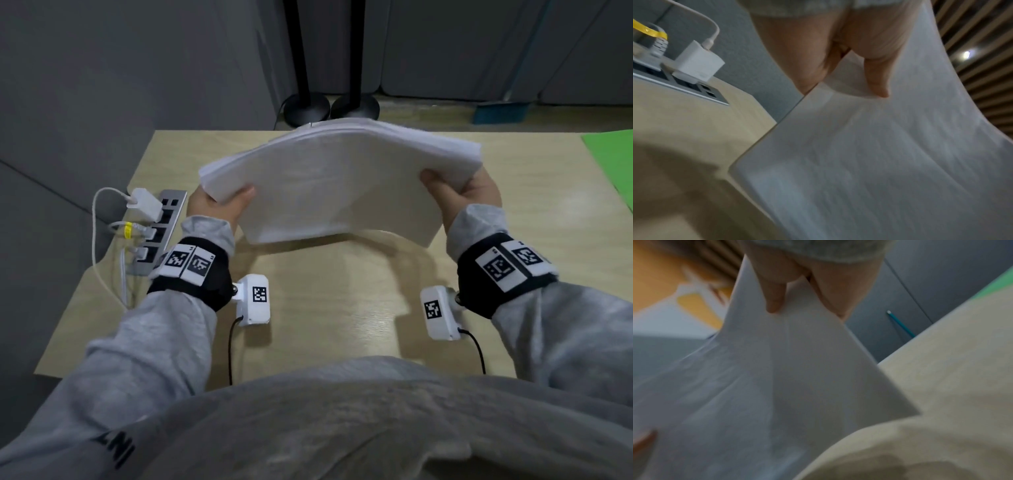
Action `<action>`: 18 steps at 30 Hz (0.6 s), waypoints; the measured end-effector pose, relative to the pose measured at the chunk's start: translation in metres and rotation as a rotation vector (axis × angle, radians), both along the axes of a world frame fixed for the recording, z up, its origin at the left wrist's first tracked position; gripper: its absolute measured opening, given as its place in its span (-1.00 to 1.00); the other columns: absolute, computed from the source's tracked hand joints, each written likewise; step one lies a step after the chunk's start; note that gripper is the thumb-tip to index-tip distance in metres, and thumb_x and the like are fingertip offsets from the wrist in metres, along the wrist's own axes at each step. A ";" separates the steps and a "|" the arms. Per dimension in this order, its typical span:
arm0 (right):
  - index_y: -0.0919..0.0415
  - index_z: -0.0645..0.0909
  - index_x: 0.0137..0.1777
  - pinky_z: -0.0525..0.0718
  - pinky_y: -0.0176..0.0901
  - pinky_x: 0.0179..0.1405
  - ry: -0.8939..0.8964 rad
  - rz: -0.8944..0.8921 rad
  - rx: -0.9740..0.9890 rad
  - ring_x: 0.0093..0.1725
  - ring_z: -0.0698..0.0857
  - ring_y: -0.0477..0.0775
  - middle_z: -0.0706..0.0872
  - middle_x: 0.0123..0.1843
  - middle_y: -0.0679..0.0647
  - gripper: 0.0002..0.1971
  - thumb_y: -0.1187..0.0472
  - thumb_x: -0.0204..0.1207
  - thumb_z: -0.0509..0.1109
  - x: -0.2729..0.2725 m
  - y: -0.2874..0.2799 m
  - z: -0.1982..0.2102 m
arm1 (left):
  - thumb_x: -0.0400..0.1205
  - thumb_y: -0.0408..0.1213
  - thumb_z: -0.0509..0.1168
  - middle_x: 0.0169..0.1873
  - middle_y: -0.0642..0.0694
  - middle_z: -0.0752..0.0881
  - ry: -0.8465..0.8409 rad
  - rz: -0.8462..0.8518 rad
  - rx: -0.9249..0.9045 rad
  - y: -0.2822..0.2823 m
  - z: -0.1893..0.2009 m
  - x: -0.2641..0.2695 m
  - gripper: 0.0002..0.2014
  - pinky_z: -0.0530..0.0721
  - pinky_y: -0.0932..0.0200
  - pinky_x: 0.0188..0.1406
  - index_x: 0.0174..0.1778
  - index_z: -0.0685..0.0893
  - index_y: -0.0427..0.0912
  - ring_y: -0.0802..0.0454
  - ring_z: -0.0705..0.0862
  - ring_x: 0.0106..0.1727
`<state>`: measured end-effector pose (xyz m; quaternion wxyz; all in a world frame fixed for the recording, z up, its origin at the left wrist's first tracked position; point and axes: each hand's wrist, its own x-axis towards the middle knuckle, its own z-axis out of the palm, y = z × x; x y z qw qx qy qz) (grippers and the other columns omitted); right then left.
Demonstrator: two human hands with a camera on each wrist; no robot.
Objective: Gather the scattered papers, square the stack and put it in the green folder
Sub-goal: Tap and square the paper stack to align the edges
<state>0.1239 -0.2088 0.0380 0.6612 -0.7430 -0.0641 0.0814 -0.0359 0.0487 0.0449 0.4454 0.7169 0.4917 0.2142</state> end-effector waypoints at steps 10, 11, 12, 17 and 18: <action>0.10 0.63 0.20 0.61 -0.41 -0.14 0.009 0.023 -0.035 -0.17 0.72 -0.22 0.74 -0.04 0.00 -0.70 0.26 0.47 0.50 -0.002 0.004 -0.005 | 0.44 -0.15 0.52 -0.02 -0.09 0.69 0.006 0.026 -0.077 0.003 -0.013 -0.001 -0.53 0.49 0.40 -0.04 0.23 0.62 -0.22 -0.06 0.67 0.09; 0.06 0.60 0.18 0.62 -0.48 -0.20 0.000 0.001 0.031 -0.23 0.70 -0.33 0.74 -0.07 -0.04 -0.70 0.26 0.47 0.50 -0.001 0.002 -0.003 | 0.45 -0.16 0.52 -0.05 -0.06 0.67 -0.016 0.025 -0.048 0.004 -0.009 -0.002 -0.56 0.53 0.46 -0.18 0.20 0.63 -0.22 -0.03 0.65 0.02; 0.04 0.56 0.19 0.62 -0.54 -0.22 -0.019 -0.008 0.061 -0.23 0.69 -0.38 0.72 -0.08 -0.10 -0.65 0.25 0.45 0.53 -0.001 0.001 -0.003 | 0.44 -0.19 0.53 -0.05 -0.04 0.67 -0.034 0.004 -0.040 0.006 -0.009 -0.004 -0.56 0.56 0.53 -0.26 0.19 0.64 -0.27 -0.02 0.65 -0.02; 0.04 0.56 0.15 0.57 -0.56 -0.19 -0.031 0.128 -0.127 -0.14 0.65 -0.26 0.67 -0.06 -0.08 -0.55 0.24 0.31 0.64 0.000 -0.005 -0.016 | 0.27 -0.05 0.61 0.04 -0.12 0.75 0.083 0.004 -0.099 0.005 -0.021 -0.005 -0.36 0.59 0.20 0.11 0.23 0.66 -0.21 -0.07 0.70 0.05; 0.03 0.58 0.08 0.58 -0.47 -0.19 -0.019 0.135 -0.162 -0.15 0.66 -0.15 0.69 -0.10 -0.04 -0.63 0.22 0.33 0.62 0.000 -0.003 -0.016 | 0.28 -0.02 0.60 0.12 -0.16 0.74 0.087 0.006 -0.118 0.004 -0.022 -0.005 -0.34 0.58 0.17 0.16 0.25 0.63 -0.22 -0.09 0.70 0.12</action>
